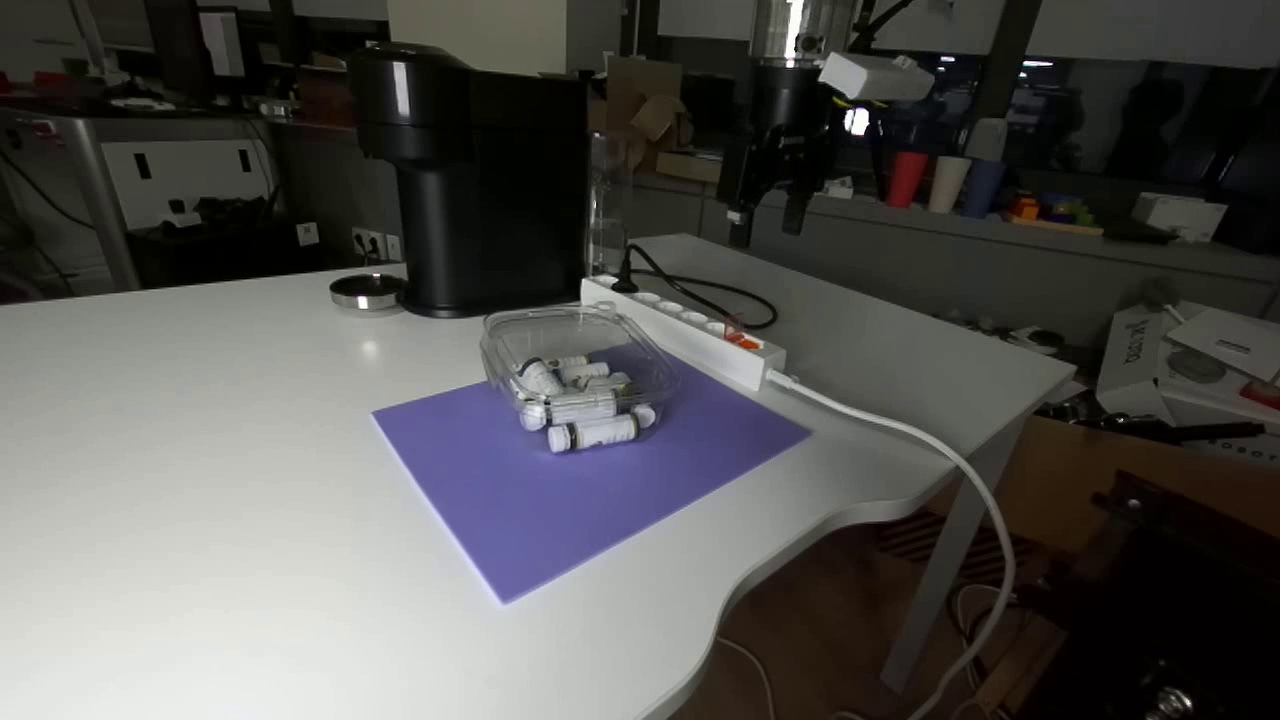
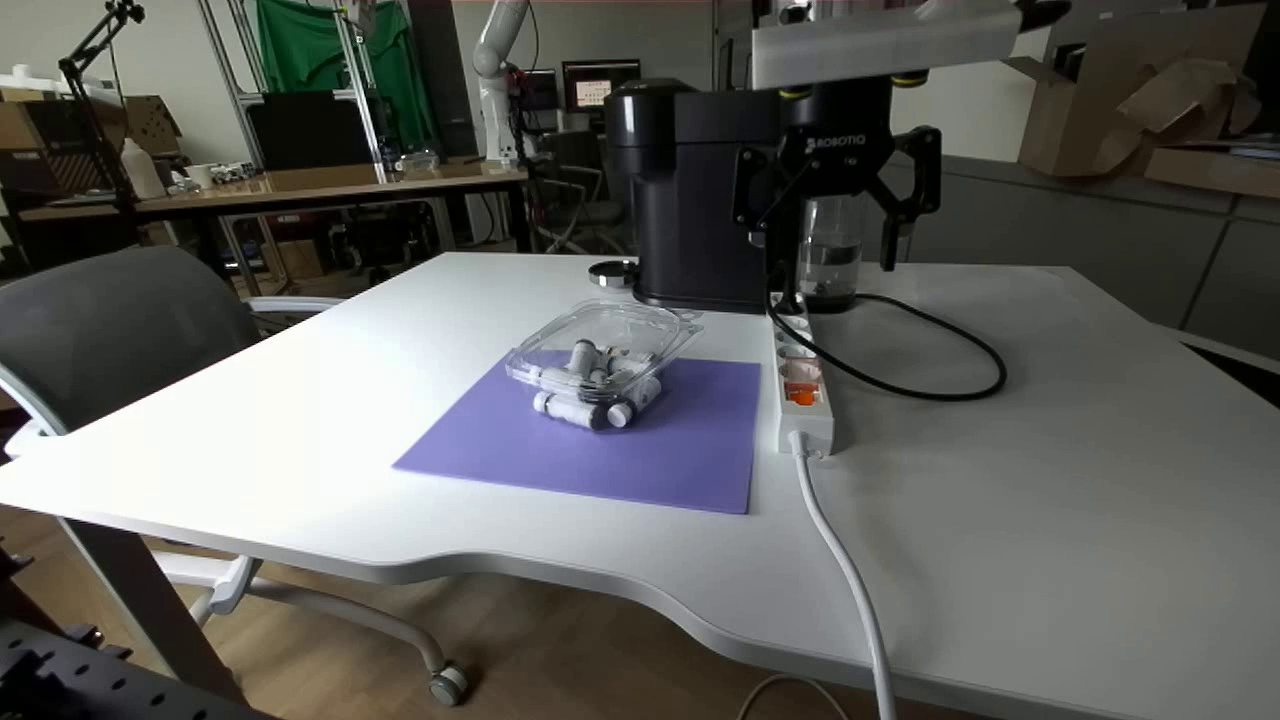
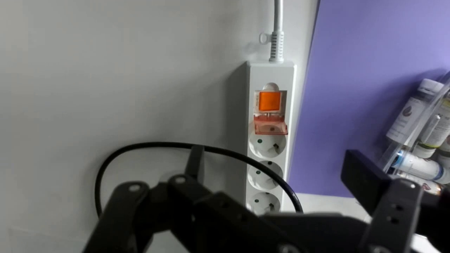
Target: Flick the last switch on the extension cord
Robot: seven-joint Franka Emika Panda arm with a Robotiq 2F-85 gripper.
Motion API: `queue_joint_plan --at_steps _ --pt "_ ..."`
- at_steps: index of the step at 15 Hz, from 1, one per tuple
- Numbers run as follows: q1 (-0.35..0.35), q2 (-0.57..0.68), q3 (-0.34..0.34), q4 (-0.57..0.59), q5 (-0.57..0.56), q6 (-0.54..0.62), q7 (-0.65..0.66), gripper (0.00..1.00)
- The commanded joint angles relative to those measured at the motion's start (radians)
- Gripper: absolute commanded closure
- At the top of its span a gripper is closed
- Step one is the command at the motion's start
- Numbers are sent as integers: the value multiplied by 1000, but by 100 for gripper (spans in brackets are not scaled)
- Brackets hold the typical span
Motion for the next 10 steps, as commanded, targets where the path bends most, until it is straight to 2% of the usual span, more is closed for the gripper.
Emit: queue_joint_plan --at_steps 1,7,10 --pt "-22 3 20 6 -12 -1 9 0" --pt "-25 4 20 10 -12 -1 8 0" --pt "-38 -15 42 -34 11 31 -18 0"
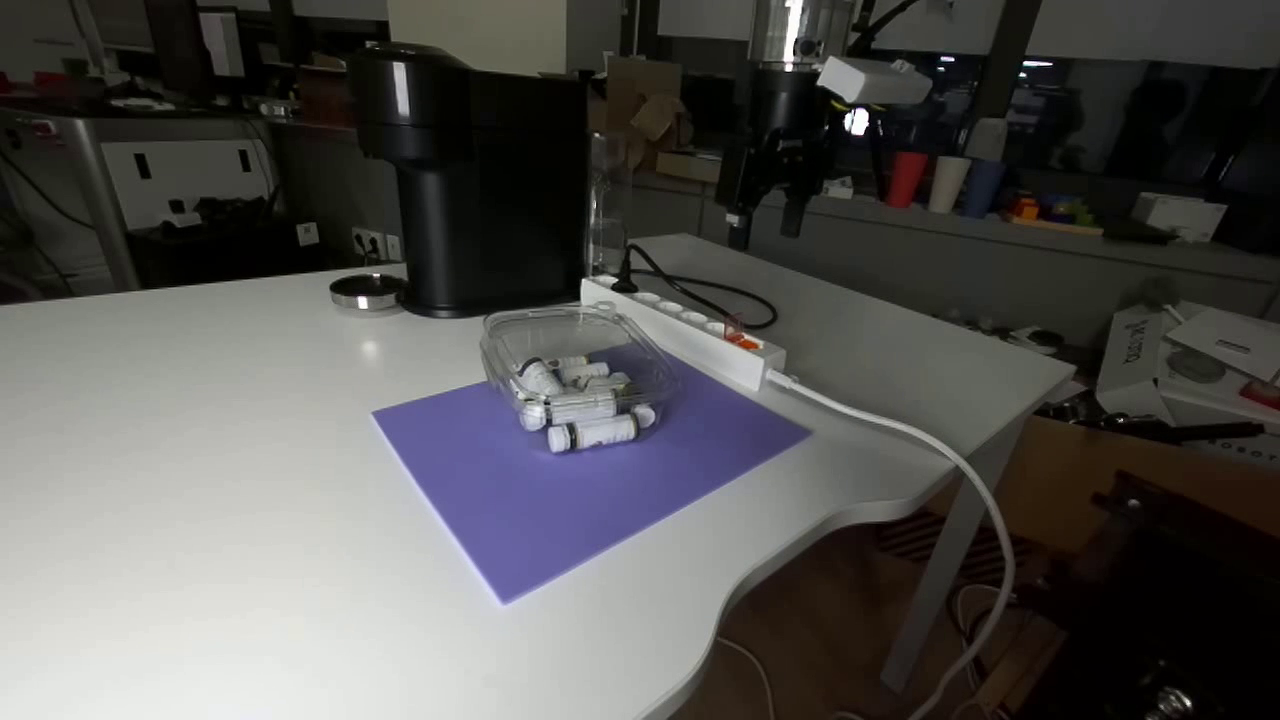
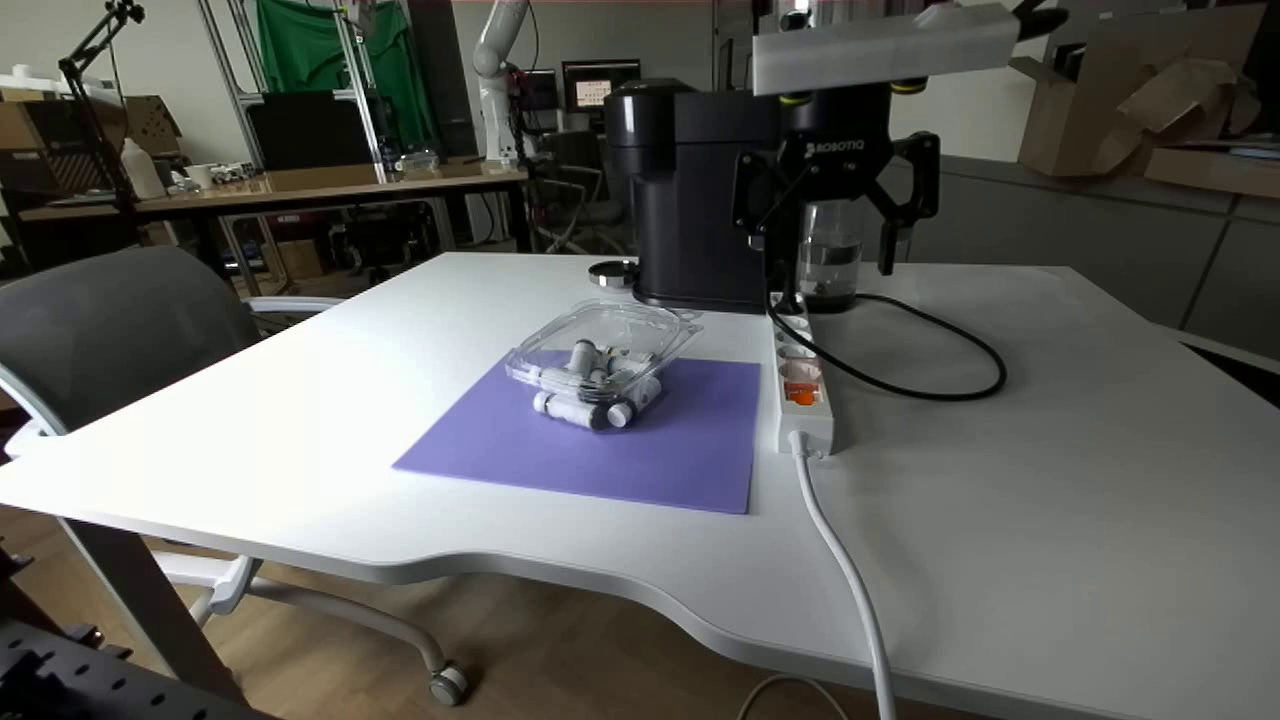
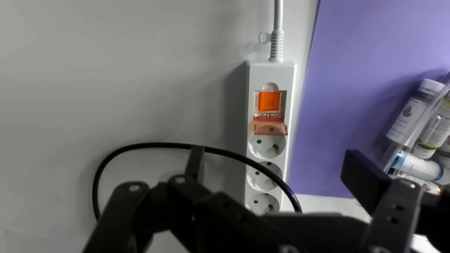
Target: Flick the last switch on the extension cord
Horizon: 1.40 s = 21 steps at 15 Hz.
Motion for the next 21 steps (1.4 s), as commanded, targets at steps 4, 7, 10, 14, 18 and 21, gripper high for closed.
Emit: queue_joint_plan --at_steps 4,7,10,14,18,21 --pt "-45 -19 51 -69 19 52 -46 27" --pt "-54 -19 52 -89 11 48 -60 37" --pt "-65 -10 50 -99 10 52 -83 60" --pt "-92 17 72 -103 36 83 -151 88" --pt "-117 46 115 -109 83 134 -234 100" --pt "-133 70 138 -97 108 154 -271 100"
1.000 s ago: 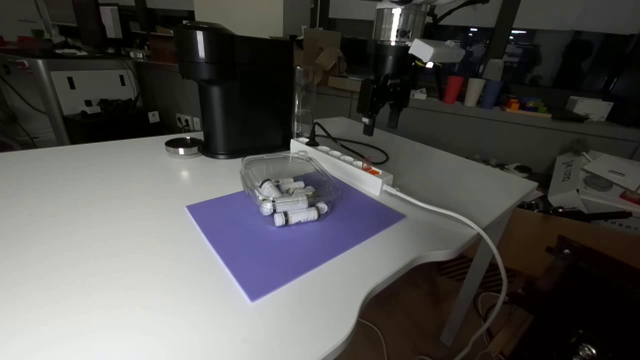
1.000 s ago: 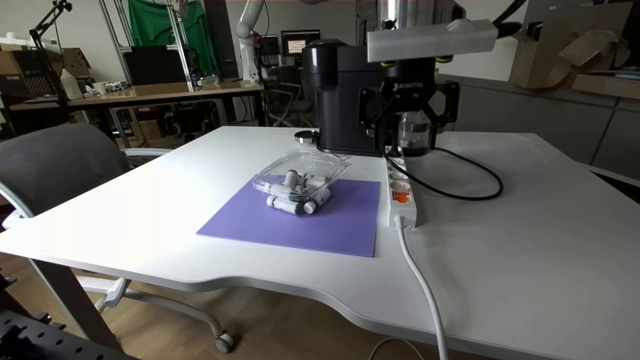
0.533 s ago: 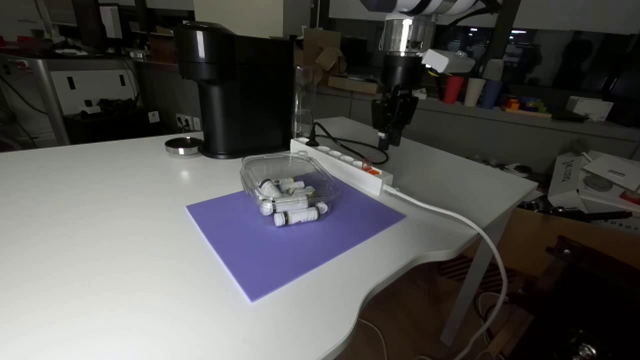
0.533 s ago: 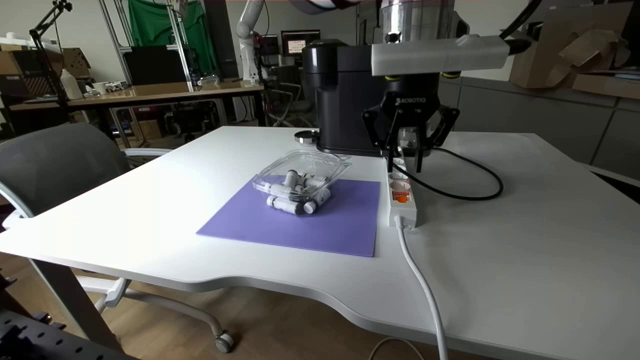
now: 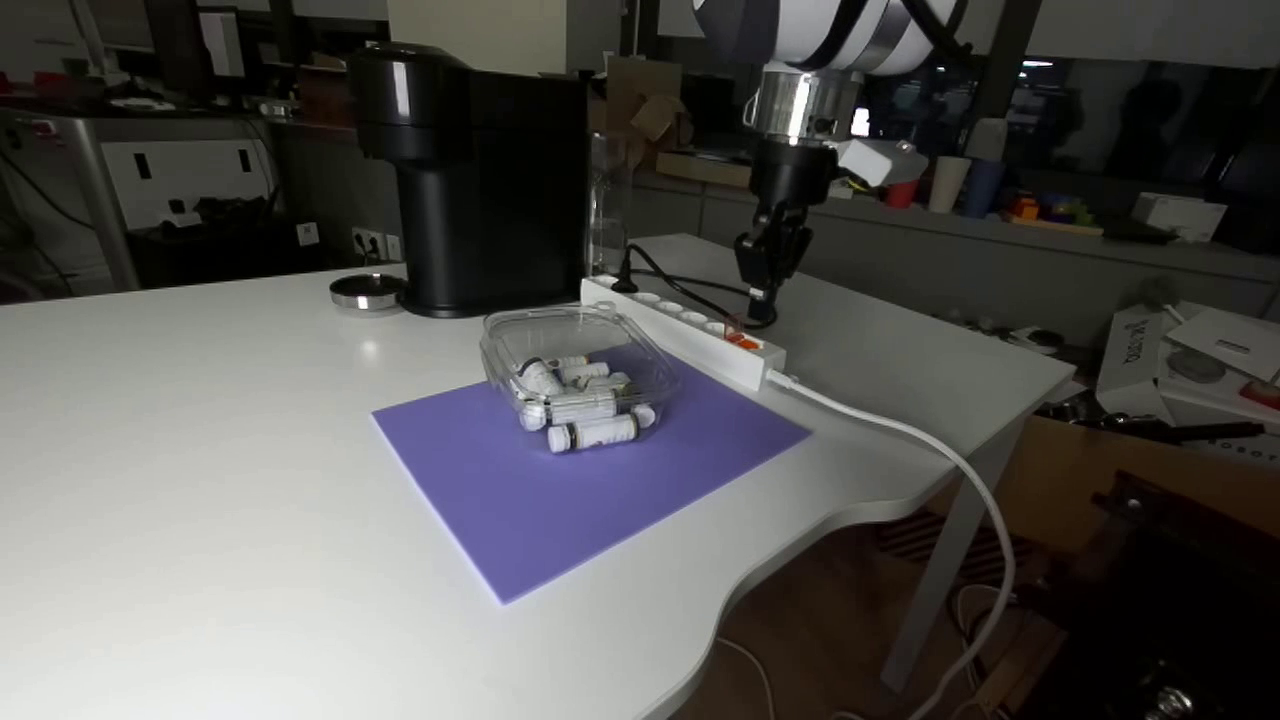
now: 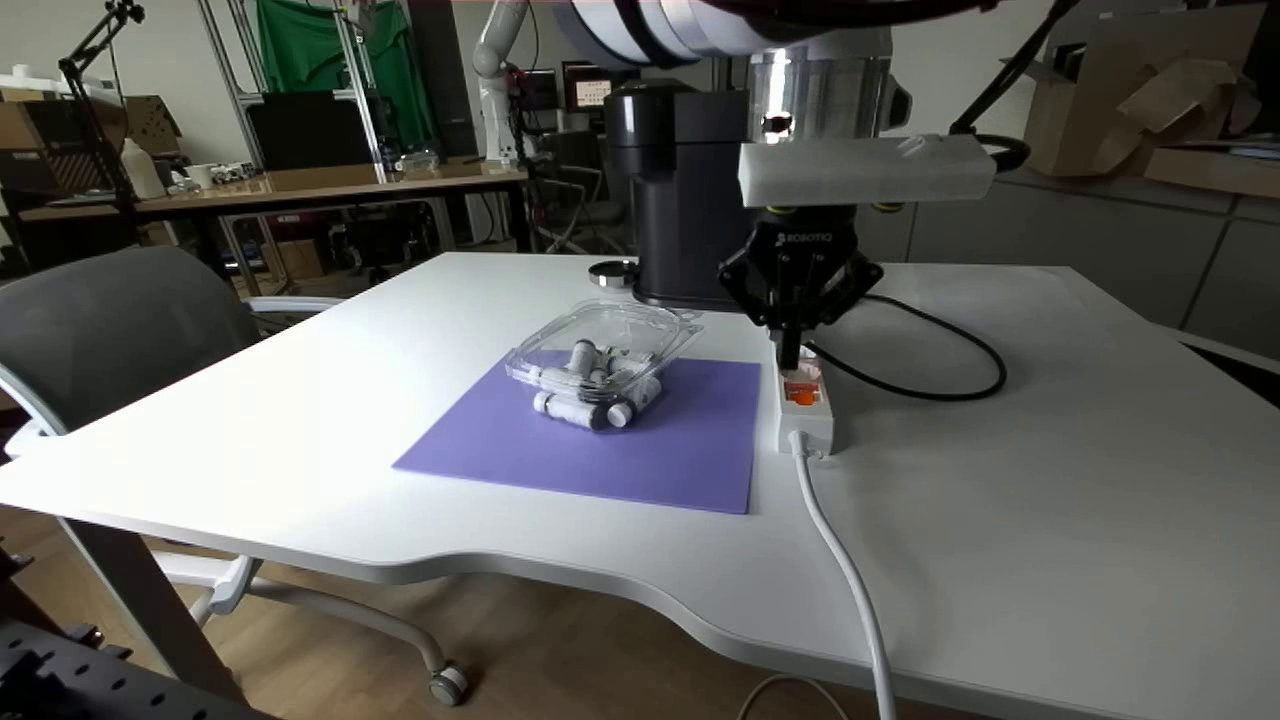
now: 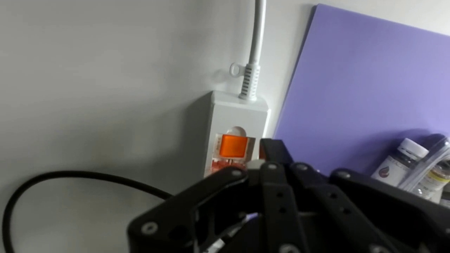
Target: Flick the last switch on the extension cord
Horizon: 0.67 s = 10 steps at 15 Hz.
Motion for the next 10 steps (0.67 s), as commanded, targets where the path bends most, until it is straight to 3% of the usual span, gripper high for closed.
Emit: queue_joint_plan --at_steps 1,10 --pt "-31 21 26 13 28 24 -47 100" --pt "-54 63 21 51 18 43 -46 100"
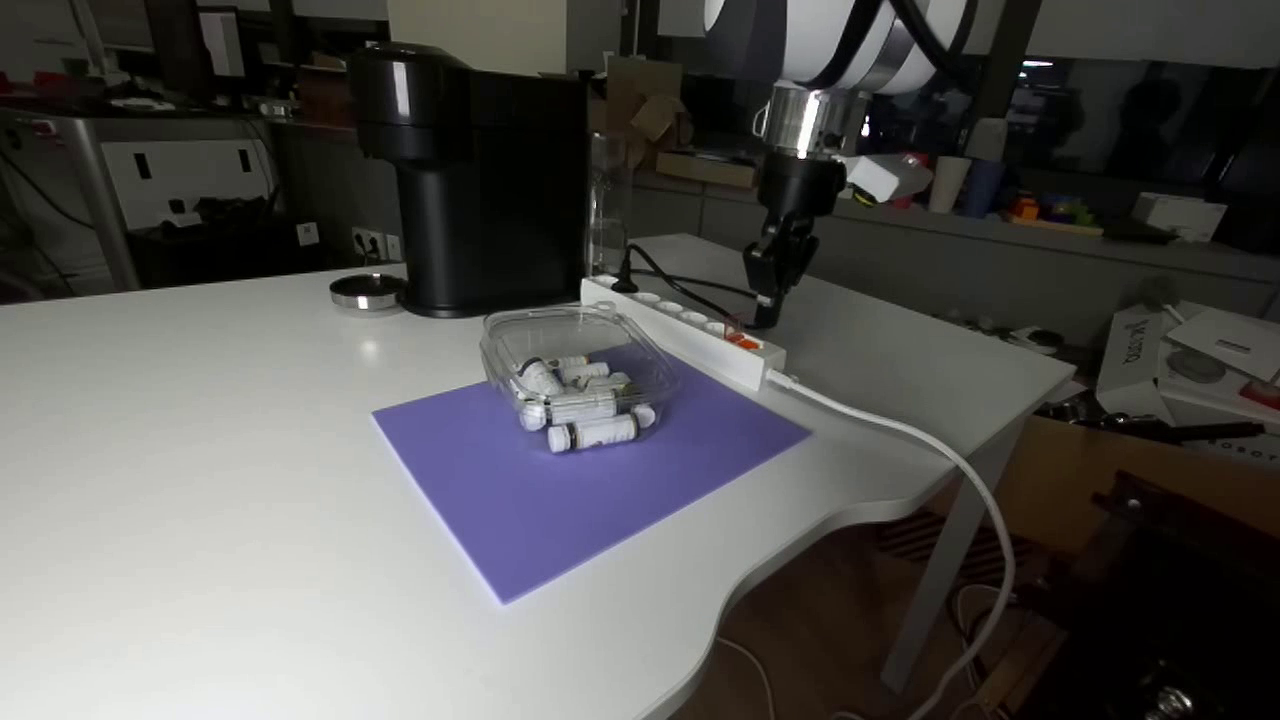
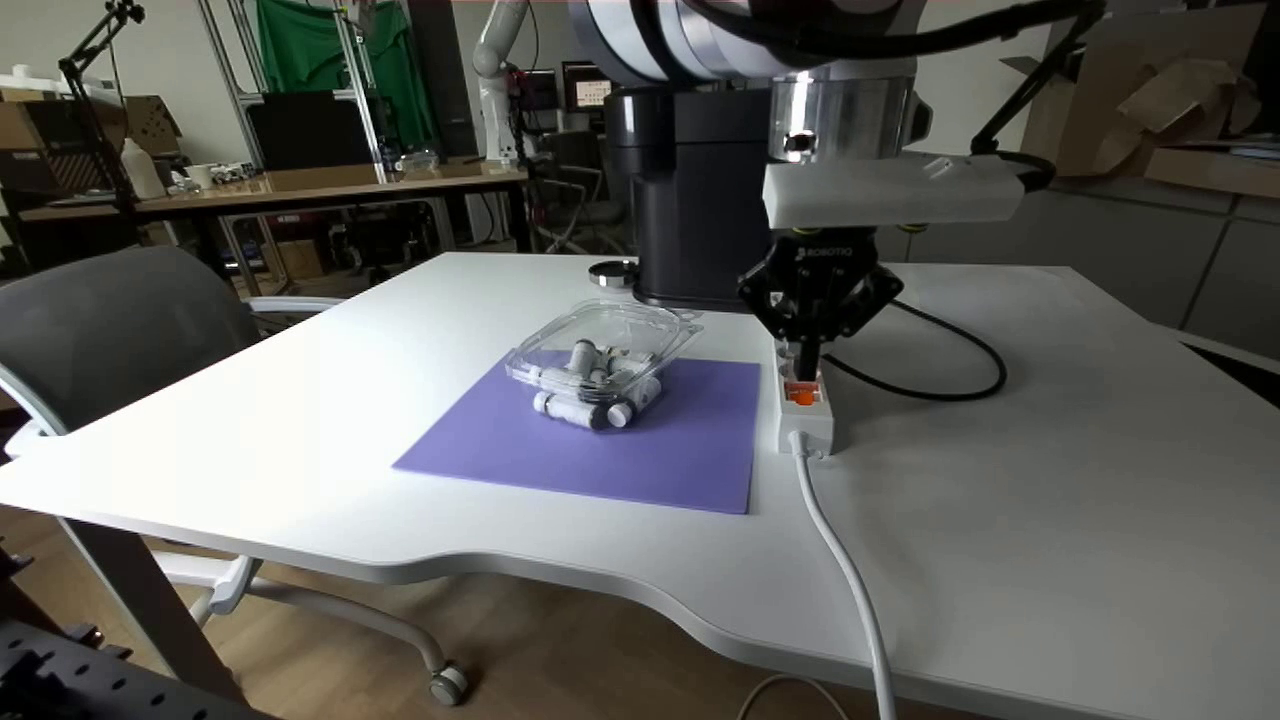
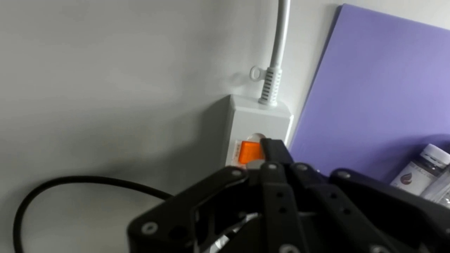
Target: Flick the last switch on the extension cord
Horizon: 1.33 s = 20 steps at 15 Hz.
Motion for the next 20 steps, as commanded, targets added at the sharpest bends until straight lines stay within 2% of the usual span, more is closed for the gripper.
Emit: queue_joint_plan --at_steps 1,6,15,20 --pt "-11 35 5 34 6 23 -7 100" --pt "-8 89 3 61 -12 56 12 100" --pt "-40 110 75 99 12 78 -4 100" --pt "-38 117 63 109 3 74 13 100"
